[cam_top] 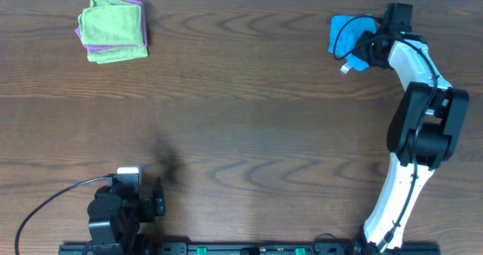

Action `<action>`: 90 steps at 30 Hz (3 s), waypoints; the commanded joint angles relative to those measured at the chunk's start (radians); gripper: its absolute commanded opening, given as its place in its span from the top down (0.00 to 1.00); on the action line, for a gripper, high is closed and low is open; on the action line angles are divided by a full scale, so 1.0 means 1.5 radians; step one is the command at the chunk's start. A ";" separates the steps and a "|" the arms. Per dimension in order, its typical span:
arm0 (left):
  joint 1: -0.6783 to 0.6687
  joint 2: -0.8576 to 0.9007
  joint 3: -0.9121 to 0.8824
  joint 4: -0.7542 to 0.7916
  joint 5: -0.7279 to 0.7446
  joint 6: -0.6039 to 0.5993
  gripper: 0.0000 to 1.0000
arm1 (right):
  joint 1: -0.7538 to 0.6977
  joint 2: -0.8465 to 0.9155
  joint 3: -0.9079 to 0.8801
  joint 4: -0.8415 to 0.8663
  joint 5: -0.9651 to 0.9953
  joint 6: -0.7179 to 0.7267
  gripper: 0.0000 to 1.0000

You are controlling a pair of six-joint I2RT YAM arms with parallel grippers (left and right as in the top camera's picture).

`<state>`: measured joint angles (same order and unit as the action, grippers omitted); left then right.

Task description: Fold the cloth

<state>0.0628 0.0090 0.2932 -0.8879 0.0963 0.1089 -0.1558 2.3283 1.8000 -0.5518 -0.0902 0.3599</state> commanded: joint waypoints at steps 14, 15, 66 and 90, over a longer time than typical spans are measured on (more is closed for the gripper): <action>0.003 -0.004 -0.008 -0.037 -0.012 0.012 0.05 | 0.075 -0.295 0.006 -0.226 -0.005 -0.050 0.98; 0.003 -0.004 -0.008 -0.037 -0.012 0.012 0.05 | 0.090 -0.320 0.006 -0.255 -0.005 -0.065 0.98; 0.003 -0.004 -0.008 -0.037 -0.012 0.012 0.04 | 0.413 -0.525 -0.410 -0.208 0.012 -0.017 0.99; 0.003 -0.004 -0.008 -0.037 -0.012 0.012 0.05 | 0.327 -0.510 -0.372 0.100 0.242 -0.071 0.01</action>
<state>0.0631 0.0090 0.2939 -0.8894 0.0963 0.1089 0.3225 1.6039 1.2213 -0.3626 0.3859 0.2657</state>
